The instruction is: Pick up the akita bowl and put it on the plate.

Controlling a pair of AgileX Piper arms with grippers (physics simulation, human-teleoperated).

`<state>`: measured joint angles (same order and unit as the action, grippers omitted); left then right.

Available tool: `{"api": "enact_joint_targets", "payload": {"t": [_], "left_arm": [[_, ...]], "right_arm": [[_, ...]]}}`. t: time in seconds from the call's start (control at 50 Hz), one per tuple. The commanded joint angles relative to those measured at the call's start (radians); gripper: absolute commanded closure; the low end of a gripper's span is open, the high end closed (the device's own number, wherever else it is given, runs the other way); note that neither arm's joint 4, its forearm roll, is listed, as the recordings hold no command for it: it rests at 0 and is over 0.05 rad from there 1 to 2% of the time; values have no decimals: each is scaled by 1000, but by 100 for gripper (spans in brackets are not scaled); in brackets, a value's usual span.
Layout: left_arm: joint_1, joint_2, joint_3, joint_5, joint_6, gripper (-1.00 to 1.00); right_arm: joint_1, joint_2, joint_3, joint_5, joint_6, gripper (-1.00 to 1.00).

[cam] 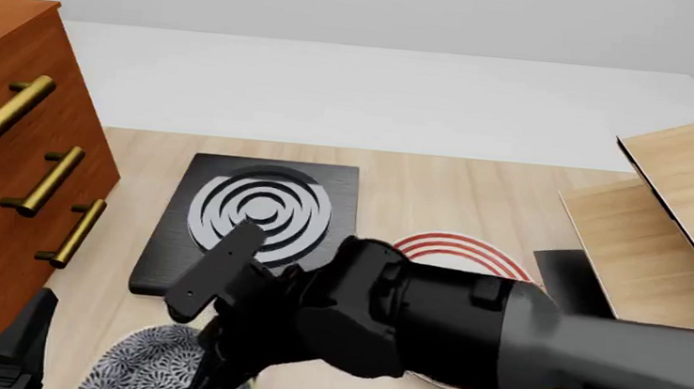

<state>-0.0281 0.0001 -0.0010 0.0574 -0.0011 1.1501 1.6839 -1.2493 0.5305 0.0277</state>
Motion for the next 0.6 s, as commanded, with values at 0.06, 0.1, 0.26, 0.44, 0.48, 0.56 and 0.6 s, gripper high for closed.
{"api": "enact_joint_targets", "payload": {"t": [0.06,0.1,0.26,0.44,0.48,0.56,0.6], "left_arm": [[-2,0,0,1,0,-100],[-2,0,0,1,0,-100],[-2,0,0,1,1,-100],[-1,0,0,1,0,-100],[0,0,0,1,0,-100],[-2,0,0,1,0,-100],[-2,0,0,1,-1,-100]], "right_arm": [[-40,-56,-43,35,2,100],[-43,-64,-44,38,5,100],[-91,-89,-62,36,13,100],[-150,-113,-59,18,15,100],[-160,-122,-59,20,19,100],[-180,-143,-41,7,19,100],[-195,-157,-32,-1,18,100]]}}
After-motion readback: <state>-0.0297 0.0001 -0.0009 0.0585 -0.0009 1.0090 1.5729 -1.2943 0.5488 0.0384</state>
